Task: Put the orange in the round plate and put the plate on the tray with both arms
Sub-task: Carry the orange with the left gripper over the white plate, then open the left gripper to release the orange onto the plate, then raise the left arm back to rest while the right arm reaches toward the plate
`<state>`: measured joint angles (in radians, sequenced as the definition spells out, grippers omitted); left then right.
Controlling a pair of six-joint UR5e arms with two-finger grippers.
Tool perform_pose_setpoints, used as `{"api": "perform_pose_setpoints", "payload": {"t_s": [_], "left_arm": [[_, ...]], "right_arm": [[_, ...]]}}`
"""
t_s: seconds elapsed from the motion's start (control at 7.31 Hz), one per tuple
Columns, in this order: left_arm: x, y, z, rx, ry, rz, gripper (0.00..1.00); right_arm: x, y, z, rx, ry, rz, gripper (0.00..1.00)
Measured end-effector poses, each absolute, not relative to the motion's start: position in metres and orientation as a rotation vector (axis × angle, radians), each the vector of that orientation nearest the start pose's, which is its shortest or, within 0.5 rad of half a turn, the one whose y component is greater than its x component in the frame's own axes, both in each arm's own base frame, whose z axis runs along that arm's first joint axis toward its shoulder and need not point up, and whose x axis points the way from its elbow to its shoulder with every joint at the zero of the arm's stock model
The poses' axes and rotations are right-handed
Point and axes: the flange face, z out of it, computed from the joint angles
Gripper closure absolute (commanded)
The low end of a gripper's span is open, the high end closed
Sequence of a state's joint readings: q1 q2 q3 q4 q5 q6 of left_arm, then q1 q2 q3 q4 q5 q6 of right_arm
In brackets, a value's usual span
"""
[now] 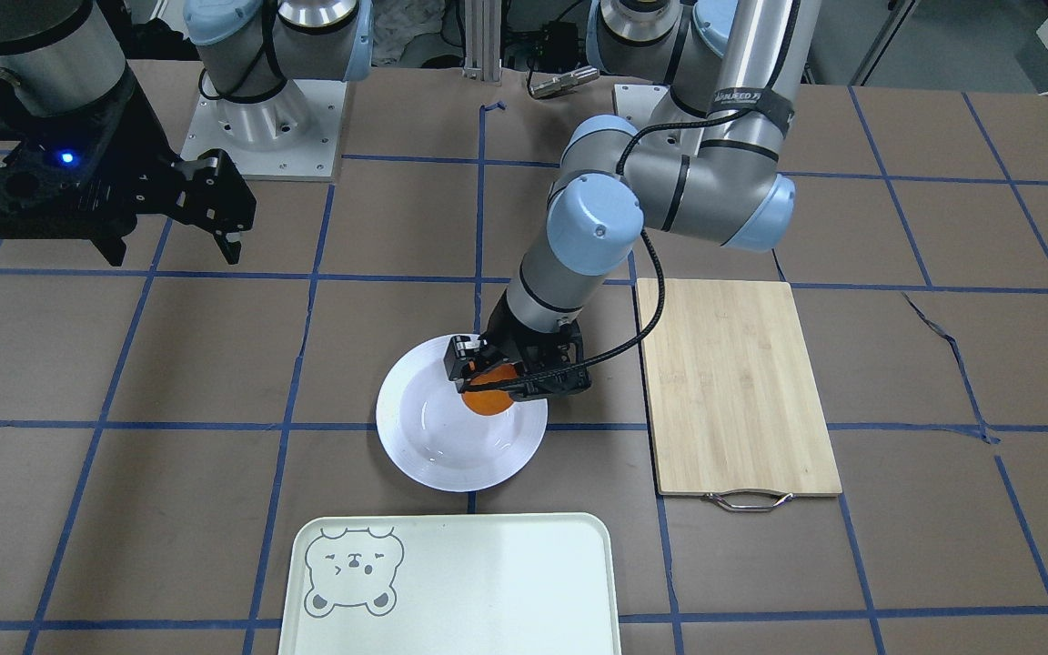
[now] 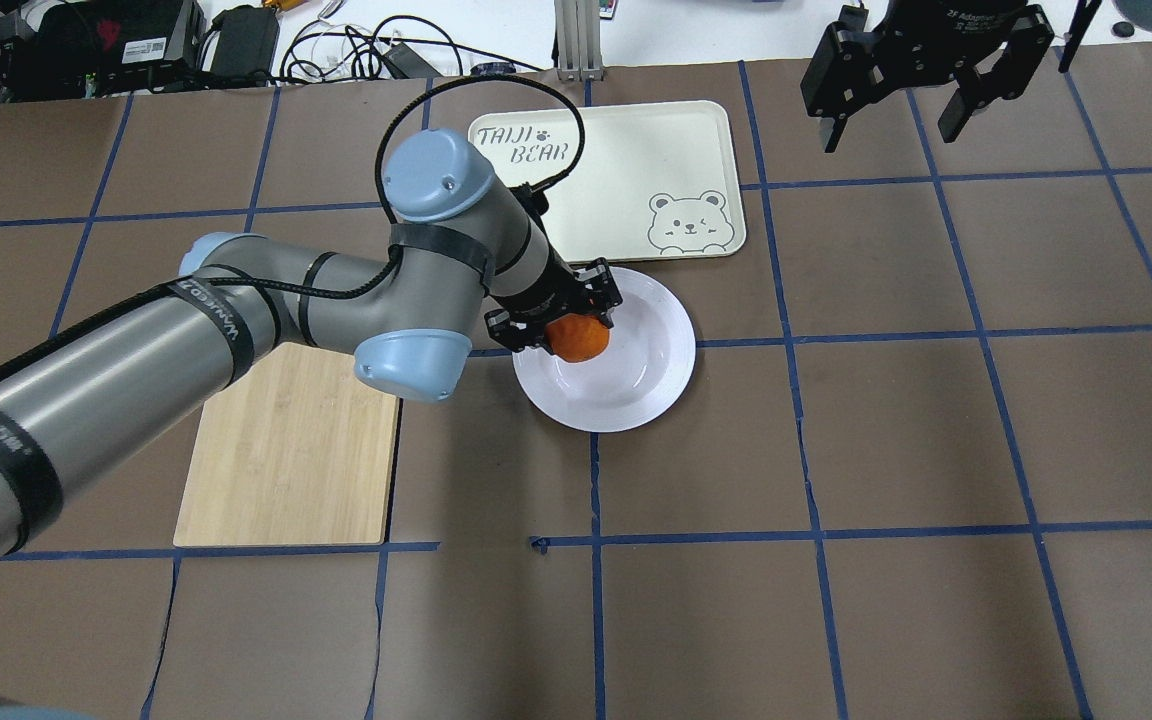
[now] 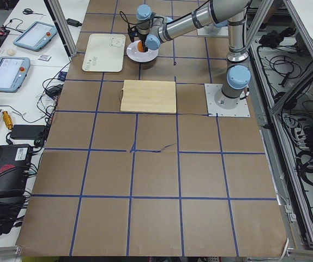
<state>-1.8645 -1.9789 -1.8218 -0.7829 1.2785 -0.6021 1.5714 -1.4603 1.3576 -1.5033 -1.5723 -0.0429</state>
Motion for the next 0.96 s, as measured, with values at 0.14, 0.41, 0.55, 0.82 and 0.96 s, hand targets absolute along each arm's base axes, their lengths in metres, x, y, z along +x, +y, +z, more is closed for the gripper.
{"api": "perform_pose_setpoints", "payload": {"t_s": [0.14,0.41,0.55,0.82,0.96], "left_arm": [[-0.337,-0.515,0.212,-0.498,3.425,0.060,0.03],[-0.344,-0.515,0.199,-0.486,3.425,0.082,0.00],[-0.343,-0.518,0.209,-0.479,3.433,0.052,0.00],[-0.329,-0.534,0.253,-0.474,3.425,0.032,0.00],[-0.312,-0.540,0.288,-0.404,3.386,0.053,0.00]], "right_arm": [[0.134,-0.540,0.529,-0.069,3.143,-0.055,0.00],[0.134,-0.540,0.529,-0.070,3.143,-0.055,0.00],[0.134,-0.540,0.529,-0.070,3.143,-0.055,0.00],[0.133,-0.542,0.528,-0.062,3.119,-0.061,0.00],[0.131,-0.547,0.528,-0.044,3.065,-0.078,0.00]]}}
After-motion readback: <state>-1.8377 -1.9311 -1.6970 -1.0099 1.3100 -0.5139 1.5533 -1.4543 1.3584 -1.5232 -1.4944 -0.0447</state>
